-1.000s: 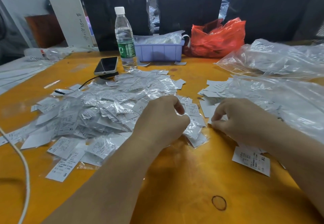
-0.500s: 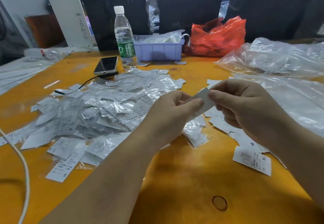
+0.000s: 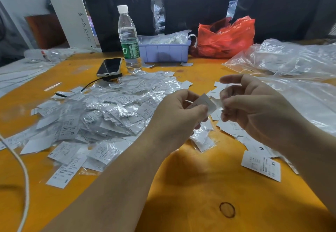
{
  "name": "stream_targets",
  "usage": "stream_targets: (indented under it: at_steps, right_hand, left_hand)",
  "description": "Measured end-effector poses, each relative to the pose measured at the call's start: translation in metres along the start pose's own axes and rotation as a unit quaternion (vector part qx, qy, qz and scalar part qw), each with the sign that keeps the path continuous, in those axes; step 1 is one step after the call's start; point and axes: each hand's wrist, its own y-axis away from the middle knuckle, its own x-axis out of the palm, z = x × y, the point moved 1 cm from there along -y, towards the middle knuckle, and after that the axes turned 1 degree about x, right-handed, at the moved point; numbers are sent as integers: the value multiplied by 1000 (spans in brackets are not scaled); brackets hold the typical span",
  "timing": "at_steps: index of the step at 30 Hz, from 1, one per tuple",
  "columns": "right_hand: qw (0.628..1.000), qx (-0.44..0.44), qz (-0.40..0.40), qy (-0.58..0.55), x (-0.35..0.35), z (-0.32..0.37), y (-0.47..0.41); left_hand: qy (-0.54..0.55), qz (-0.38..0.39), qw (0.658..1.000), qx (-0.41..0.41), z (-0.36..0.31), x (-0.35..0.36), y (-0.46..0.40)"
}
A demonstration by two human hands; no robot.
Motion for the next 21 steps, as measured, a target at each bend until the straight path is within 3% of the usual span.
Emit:
stream_targets:
  at_steps: [9, 16, 21]
  right_hand:
    - [997, -32, -44, 54, 1, -2, 4]
    - [996, -14, 20, 83, 9, -1, 6]
    - [994, -19, 34, 107, 10, -1, 6]
  left_hand:
    - [-12, -27, 1000, 7, -1, -1, 1]
    - [-23, -24, 999, 9, -8, 0, 3]
    - [-97, -5, 994, 55, -10, 2, 7]
